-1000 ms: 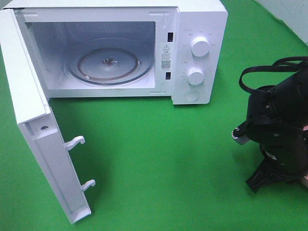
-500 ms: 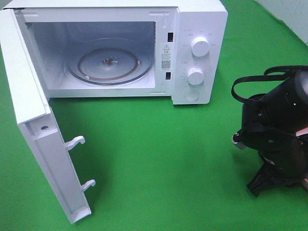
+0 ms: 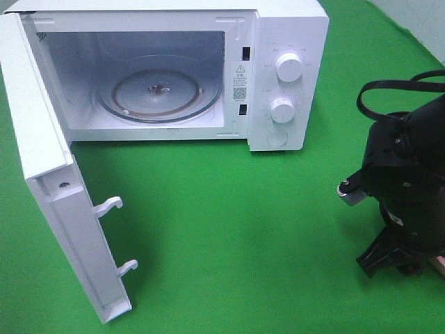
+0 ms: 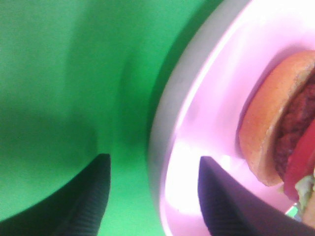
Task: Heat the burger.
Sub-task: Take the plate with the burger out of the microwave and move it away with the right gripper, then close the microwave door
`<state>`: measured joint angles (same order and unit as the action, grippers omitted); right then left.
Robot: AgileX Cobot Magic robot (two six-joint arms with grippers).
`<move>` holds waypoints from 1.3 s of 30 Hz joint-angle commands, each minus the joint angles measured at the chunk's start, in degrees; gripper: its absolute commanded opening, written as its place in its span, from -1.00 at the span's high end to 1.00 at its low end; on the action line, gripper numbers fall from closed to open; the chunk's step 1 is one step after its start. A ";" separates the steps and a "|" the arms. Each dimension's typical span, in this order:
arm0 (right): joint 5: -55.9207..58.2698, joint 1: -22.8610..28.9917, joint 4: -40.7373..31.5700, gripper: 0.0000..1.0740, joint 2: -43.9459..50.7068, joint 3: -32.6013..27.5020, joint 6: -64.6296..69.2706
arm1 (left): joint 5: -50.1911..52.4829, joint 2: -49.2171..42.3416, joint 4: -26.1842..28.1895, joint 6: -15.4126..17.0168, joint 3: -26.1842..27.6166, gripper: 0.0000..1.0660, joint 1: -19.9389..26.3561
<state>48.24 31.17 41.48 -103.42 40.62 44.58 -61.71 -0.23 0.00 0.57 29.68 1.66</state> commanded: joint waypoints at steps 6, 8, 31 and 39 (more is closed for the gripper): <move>-0.06 -0.23 -6.19 -0.08 8.42 -0.17 -8.31 | 0.52 -0.29 0.00 -0.11 -0.17 -0.88 0.06; 0.00 -0.23 -8.42 -0.15 11.69 -0.17 -11.57 | 0.52 -0.29 0.00 -0.11 -0.17 -0.88 0.06; 4.53 -0.23 -26.24 -0.43 43.49 -0.17 -30.37 | 0.52 -0.29 0.00 -0.11 -0.17 -0.88 0.06; 8.31 -0.23 -29.05 -0.42 58.44 -0.17 -32.43 | 0.52 -0.29 0.00 -0.11 -0.17 -0.88 0.06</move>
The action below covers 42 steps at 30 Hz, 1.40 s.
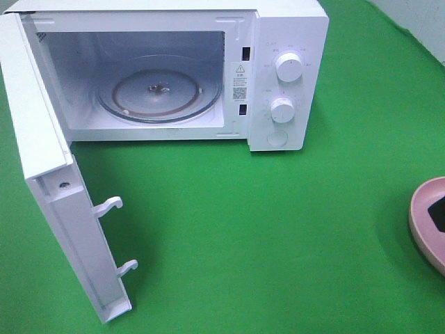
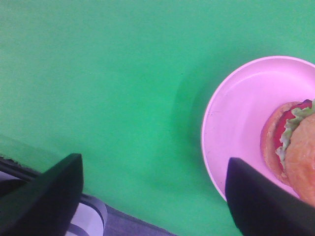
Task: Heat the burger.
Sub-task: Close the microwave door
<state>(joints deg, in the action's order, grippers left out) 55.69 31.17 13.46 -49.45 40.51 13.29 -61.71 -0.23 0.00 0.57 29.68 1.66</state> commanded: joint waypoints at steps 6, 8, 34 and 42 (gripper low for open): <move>1.66 -1.43 -1.26 -0.42 12.89 -1.03 -2.58 | 0.52 -0.29 0.00 -0.11 -0.17 -0.88 0.06; 1.66 -3.32 -1.72 -0.42 15.99 -2.69 -3.90 | 0.52 -0.29 0.00 -0.11 -0.17 -0.88 0.06; -0.74 -26.87 -9.51 -0.42 51.34 -12.38 -10.49 | 0.52 -0.29 0.00 -0.11 -0.17 -0.88 0.06; -0.74 -27.67 -9.63 -0.42 51.22 -12.38 -10.60 | 0.52 -0.34 0.00 -0.11 -0.17 -0.88 0.06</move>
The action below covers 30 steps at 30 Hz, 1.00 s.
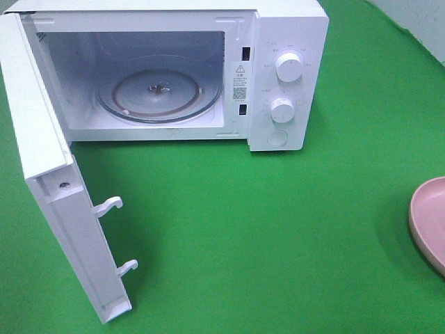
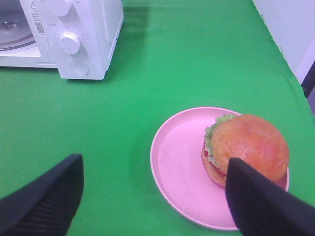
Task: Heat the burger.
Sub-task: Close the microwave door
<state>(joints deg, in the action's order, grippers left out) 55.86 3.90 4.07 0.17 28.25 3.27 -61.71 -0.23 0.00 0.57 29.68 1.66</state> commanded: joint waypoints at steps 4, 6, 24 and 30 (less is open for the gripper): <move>-0.92 -0.40 -0.23 -0.42 1.60 -0.11 -0.57 | 0.52 -0.34 0.00 -0.11 -0.17 -0.88 0.06; -0.92 -0.40 -0.23 -0.42 1.60 -0.11 -0.57 | 0.52 -0.34 0.00 -0.11 -0.17 -0.88 0.06; -0.92 -0.40 -0.23 -0.42 1.60 -0.11 -0.57 | 0.52 -0.34 0.00 -0.11 -0.17 -0.88 0.06; -0.92 -0.40 -0.23 -0.42 1.60 -0.11 -0.57 | 0.52 -0.34 0.00 -0.11 -0.17 -0.88 0.06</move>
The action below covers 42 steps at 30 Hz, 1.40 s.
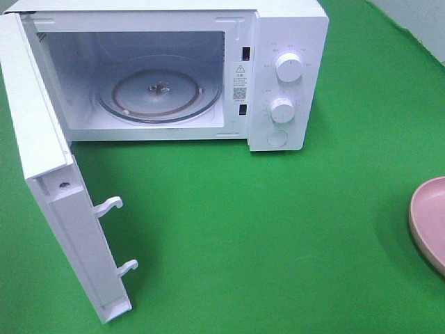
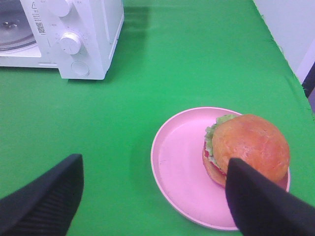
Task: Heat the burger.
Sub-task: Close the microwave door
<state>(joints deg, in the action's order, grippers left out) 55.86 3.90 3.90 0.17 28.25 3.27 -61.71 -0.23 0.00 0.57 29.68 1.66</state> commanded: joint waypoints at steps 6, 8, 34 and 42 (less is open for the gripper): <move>-0.92 -0.40 -0.06 -0.42 1.60 -0.11 -0.57 | 0.52 -0.34 0.00 -0.11 -0.17 -0.88 0.06; -0.92 -0.40 -0.06 -0.42 1.60 -0.11 -0.57 | 0.52 -0.34 0.00 -0.11 -0.17 -0.88 0.06; -0.92 -0.40 -0.06 -0.42 1.60 -0.11 -0.57 | 31.46 19.19 1.03 0.06 -2.18 1.00 -0.06; -0.92 -0.40 -0.06 -0.42 1.60 -0.11 -0.57 | 53.57 28.59 1.15 -0.57 -8.71 1.00 -0.06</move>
<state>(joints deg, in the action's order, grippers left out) 55.86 3.90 3.90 0.17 28.25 3.27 -11.92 28.13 0.92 0.34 21.43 1.66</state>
